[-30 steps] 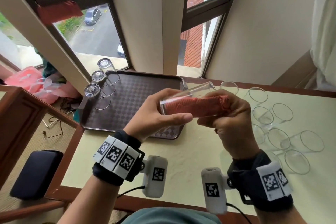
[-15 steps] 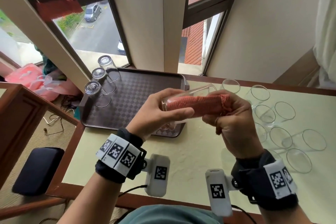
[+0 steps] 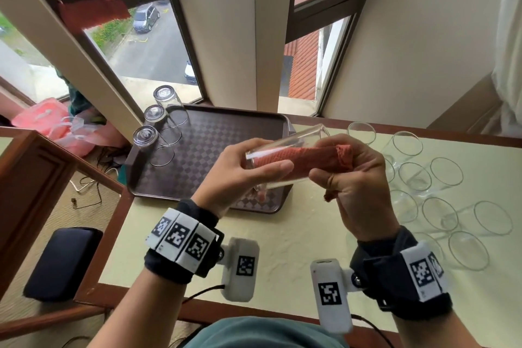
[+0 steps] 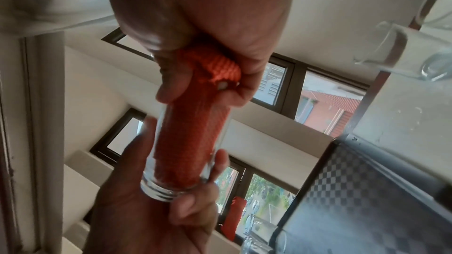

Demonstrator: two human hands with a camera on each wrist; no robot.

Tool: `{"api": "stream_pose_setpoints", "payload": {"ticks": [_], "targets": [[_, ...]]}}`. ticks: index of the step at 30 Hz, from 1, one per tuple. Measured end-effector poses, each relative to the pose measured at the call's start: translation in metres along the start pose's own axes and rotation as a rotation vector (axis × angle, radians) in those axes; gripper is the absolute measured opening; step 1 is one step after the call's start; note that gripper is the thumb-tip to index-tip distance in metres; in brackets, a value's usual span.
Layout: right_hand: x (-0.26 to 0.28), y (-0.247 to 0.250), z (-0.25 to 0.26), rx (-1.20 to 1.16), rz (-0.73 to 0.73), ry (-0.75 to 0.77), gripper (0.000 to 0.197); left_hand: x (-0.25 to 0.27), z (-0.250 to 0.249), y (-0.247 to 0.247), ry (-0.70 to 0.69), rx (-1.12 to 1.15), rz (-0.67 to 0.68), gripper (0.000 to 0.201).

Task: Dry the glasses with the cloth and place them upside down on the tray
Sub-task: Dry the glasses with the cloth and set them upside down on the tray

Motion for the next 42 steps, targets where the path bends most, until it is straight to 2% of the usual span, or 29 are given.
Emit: {"api": "stream_pose_setpoints", "payload": {"ticks": [2, 5, 7, 8, 10, 12, 14, 17, 19, 21, 22, 24, 27, 29, 31, 34, 36, 37, 39, 41, 42], "targets": [[0.002, -0.003, -0.001, 0.037, 0.024, 0.001, 0.041, -0.001, -0.005, 0.006, -0.057, -0.074, -0.056, 0.064], [0.000, -0.005, -0.009, 0.118, 0.030, -0.089, 0.030, 0.001, -0.024, 0.009, -0.279, -0.393, -0.104, 0.066], [-0.004, 0.001, -0.012, 0.101, 0.003, -0.172, 0.039, 0.004, -0.032, 0.001, -0.423, -0.573, -0.068, 0.069], [-0.006, 0.004, -0.011, 0.086, -0.017, -0.186, 0.041, 0.004, -0.032, 0.000, -0.431, -0.571, -0.055, 0.070], [-0.005, 0.006, -0.006, 0.027, -0.027, -0.150, 0.034, -0.002, -0.023, 0.001, -0.294, -0.391, -0.014, 0.074], [-0.003, 0.006, -0.001, -0.012, -0.027, -0.101, 0.041, -0.005, -0.012, -0.001, -0.095, -0.162, 0.029, 0.078], [0.000, 0.004, 0.000, -0.008, -0.002, -0.070, 0.046, -0.005, -0.005, -0.001, -0.003, -0.064, 0.026, 0.077], [-0.001, -0.005, 0.002, 0.062, 0.056, -0.064, 0.045, -0.004, -0.012, 0.003, -0.095, -0.131, -0.015, 0.068], [-0.003, -0.008, -0.004, 0.109, 0.071, -0.116, 0.035, -0.002, -0.021, 0.007, -0.234, -0.337, -0.043, 0.069], [-0.007, -0.002, -0.010, 0.123, 0.024, -0.178, 0.031, 0.002, -0.027, 0.006, -0.370, -0.550, -0.046, 0.071], [-0.009, 0.000, -0.009, 0.126, -0.004, -0.178, 0.031, 0.002, -0.026, 0.003, -0.396, -0.566, -0.046, 0.071], [-0.011, 0.001, -0.001, 0.095, -0.026, -0.122, 0.031, -0.001, -0.016, -0.001, -0.305, -0.390, -0.025, 0.070], [-0.015, -0.002, 0.008, 0.070, 0.001, -0.053, 0.042, -0.001, 0.007, -0.009, 0.007, -0.011, -0.038, 0.062], [-0.017, -0.005, 0.006, 0.136, 0.054, -0.061, 0.042, -0.001, 0.012, -0.001, 0.131, 0.000, -0.098, 0.065], [-0.015, -0.011, 0.003, 0.222, 0.125, -0.089, 0.038, -0.004, 0.001, 0.012, 0.079, -0.133, -0.134, 0.067], [-0.012, -0.011, -0.003, 0.174, 0.172, -0.184, 0.046, -0.003, -0.028, 0.016, -0.176, -0.419, -0.127, 0.072], [-0.012, -0.007, -0.001, 0.140, 0.170, -0.186, 0.047, 0.001, -0.033, 0.009, -0.313, -0.485, -0.123, 0.071], [-0.012, -0.006, 0.001, 0.135, 0.168, -0.175, 0.045, 0.002, -0.030, 0.006, -0.334, -0.465, -0.108, 0.070], [-0.012, -0.006, 0.004, 0.123, 0.173, -0.130, 0.036, 0.001, -0.013, 0.004, -0.216, -0.287, -0.066, 0.073], [-0.011, -0.006, 0.000, 0.090, 0.150, -0.103, 0.043, 0.003, 0.004, 0.002, -0.037, -0.093, -0.041, 0.080], [-0.011, -0.005, -0.003, 0.080, 0.128, -0.104, 0.049, 0.004, 0.008, 0.002, 0.008, -0.054, -0.043, 0.081]]}}
Point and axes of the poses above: each hand's wrist, its own x-axis away from the middle knuckle, its own y-axis out of the back of the hand, z = x × y, the point moved 8 cm from there along -x, towards the middle knuckle, and after that the axes turned 10 degrees about -y, right-handed, at the moved point
